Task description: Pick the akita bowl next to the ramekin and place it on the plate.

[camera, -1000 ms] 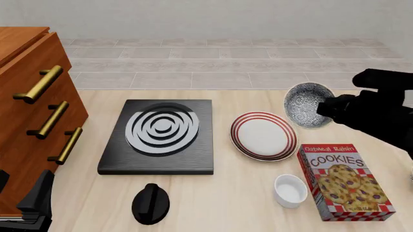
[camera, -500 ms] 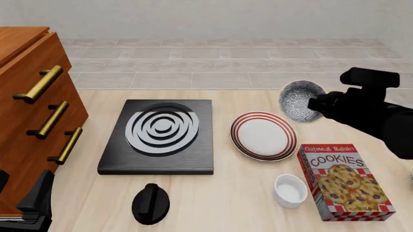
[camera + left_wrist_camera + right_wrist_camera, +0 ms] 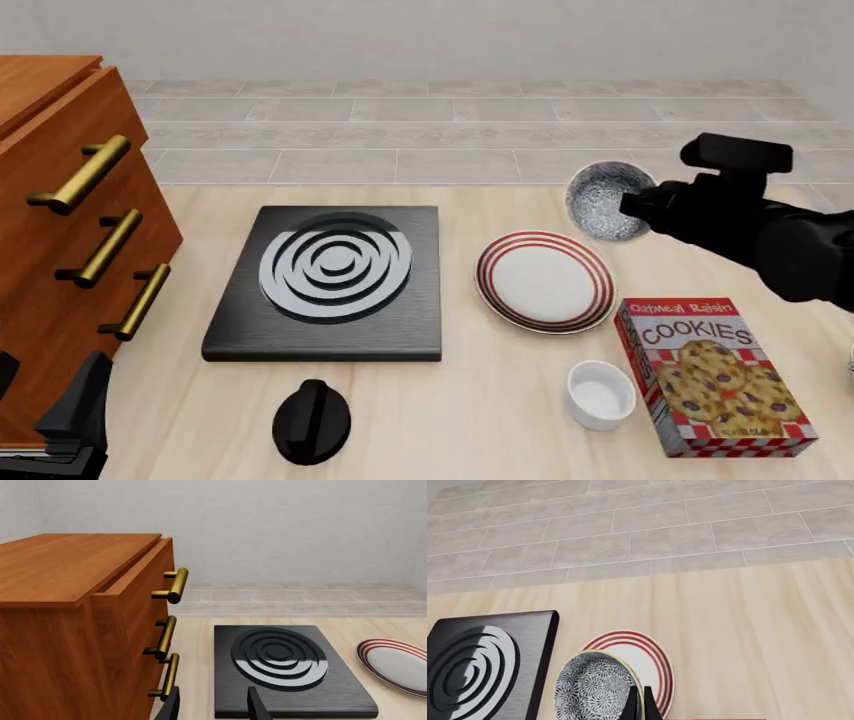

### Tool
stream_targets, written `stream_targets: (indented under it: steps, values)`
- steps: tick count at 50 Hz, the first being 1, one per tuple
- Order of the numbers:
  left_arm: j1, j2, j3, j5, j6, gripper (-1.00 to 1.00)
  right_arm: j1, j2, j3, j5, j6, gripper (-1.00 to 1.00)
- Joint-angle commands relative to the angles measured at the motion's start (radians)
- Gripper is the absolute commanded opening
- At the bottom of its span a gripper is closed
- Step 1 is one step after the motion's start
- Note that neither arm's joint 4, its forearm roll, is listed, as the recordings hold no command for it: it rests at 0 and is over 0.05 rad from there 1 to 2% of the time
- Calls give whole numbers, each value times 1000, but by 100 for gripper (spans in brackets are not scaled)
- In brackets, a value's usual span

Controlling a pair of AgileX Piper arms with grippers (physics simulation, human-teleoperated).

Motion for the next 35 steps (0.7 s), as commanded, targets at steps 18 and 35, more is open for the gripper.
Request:
stream_targets:
  steps: [18,35]
  values:
    - [0,0,0,0,0,100,18,108,-46,-63,22,-100]
    - [0,0,0,0,0,100,23,160,-54,-98,28,-100]
